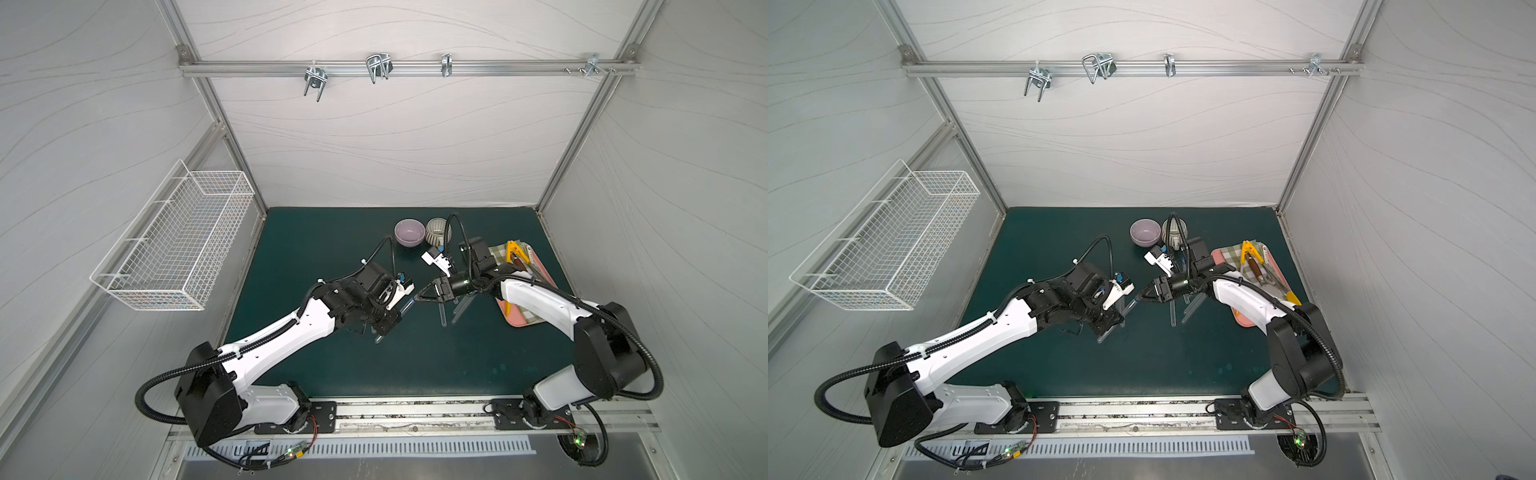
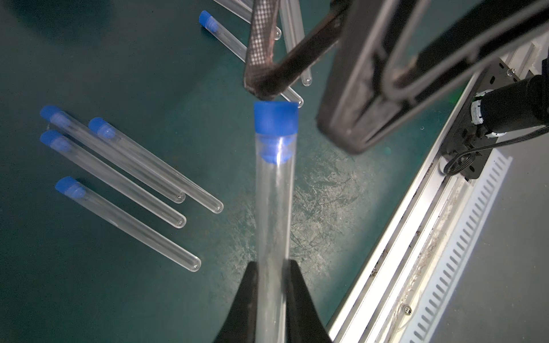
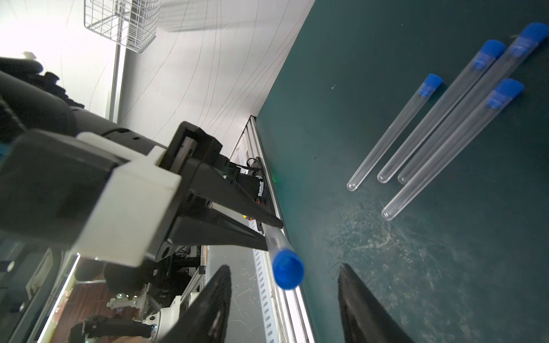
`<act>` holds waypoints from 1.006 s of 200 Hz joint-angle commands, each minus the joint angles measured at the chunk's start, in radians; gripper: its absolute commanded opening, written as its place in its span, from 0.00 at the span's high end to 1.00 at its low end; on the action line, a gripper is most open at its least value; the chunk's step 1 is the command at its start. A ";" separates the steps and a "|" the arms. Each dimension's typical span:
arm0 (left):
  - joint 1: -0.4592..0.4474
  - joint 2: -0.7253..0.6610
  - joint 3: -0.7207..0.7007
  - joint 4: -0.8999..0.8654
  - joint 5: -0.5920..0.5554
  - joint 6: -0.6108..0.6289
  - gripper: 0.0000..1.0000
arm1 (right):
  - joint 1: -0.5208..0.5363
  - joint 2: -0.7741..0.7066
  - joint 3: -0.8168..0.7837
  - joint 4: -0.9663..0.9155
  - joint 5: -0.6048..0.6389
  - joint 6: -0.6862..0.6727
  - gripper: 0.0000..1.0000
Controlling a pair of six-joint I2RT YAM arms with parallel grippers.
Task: Remove stoppers from test tubes
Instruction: Open the stopper on the test tube.
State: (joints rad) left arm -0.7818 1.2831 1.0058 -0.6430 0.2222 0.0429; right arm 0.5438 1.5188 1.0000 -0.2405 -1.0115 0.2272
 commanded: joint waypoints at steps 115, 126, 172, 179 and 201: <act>-0.013 0.018 0.005 0.035 0.003 0.029 1.00 | 0.020 0.037 0.023 -0.012 -0.009 -0.042 0.65; -0.013 0.018 0.004 0.033 0.002 0.031 1.00 | 0.021 0.038 0.023 -0.012 -0.007 -0.042 0.67; -0.016 0.015 0.001 0.035 -0.004 0.031 1.00 | 0.021 0.040 0.025 -0.019 -0.006 -0.049 0.71; -0.016 0.015 0.002 0.034 -0.005 0.031 1.00 | 0.021 0.041 0.025 -0.020 -0.007 -0.050 0.72; -0.017 0.015 0.001 0.035 -0.008 0.031 1.00 | 0.021 0.041 0.025 -0.019 -0.015 -0.048 0.74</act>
State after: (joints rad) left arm -0.7937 1.2934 1.0035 -0.6342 0.2203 0.0498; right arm 0.5564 1.5486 1.0027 -0.2428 -1.0092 0.2089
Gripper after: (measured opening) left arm 0.164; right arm 0.268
